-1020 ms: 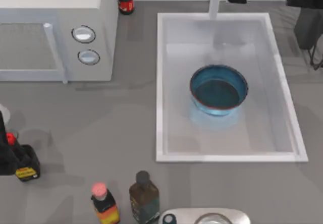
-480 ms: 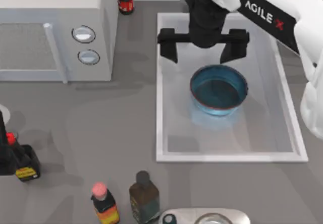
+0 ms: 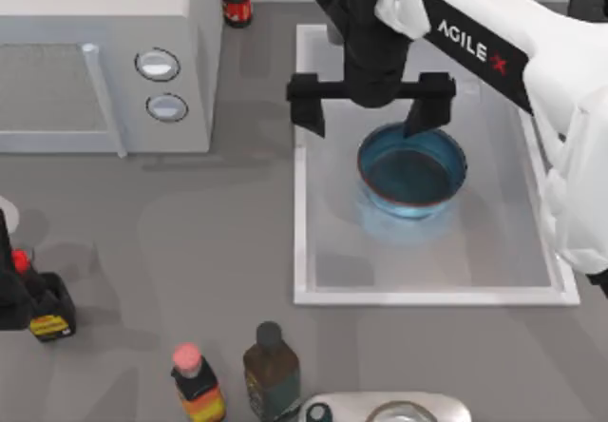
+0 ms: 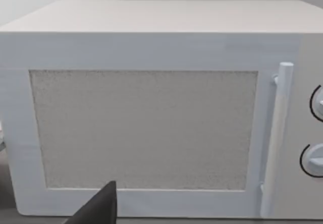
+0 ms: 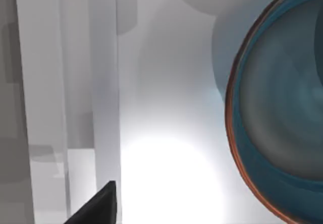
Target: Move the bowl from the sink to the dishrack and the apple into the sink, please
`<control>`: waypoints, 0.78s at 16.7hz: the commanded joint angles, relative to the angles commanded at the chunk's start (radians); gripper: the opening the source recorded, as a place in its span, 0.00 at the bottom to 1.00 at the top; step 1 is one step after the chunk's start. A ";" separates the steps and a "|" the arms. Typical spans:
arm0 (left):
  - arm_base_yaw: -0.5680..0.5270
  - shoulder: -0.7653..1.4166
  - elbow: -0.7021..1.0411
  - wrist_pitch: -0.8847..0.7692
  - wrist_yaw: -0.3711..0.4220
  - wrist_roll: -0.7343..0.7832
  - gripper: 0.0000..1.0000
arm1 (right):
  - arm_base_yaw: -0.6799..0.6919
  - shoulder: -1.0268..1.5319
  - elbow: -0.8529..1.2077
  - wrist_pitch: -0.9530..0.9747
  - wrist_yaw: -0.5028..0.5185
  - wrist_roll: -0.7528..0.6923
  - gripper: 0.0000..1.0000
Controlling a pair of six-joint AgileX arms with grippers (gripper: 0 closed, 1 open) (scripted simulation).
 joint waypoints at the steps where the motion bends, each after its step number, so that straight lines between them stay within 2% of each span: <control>1: 0.000 0.000 0.000 0.000 0.000 0.000 1.00 | 0.000 0.002 0.000 0.003 0.000 -0.001 1.00; 9: 0.000 0.000 0.000 0.000 0.000 0.000 1.00 | -0.013 0.167 -0.022 0.194 0.000 -0.016 1.00; 13: 0.000 0.000 0.000 0.000 0.000 0.000 1.00 | -0.014 0.181 -0.024 0.210 0.000 -0.017 1.00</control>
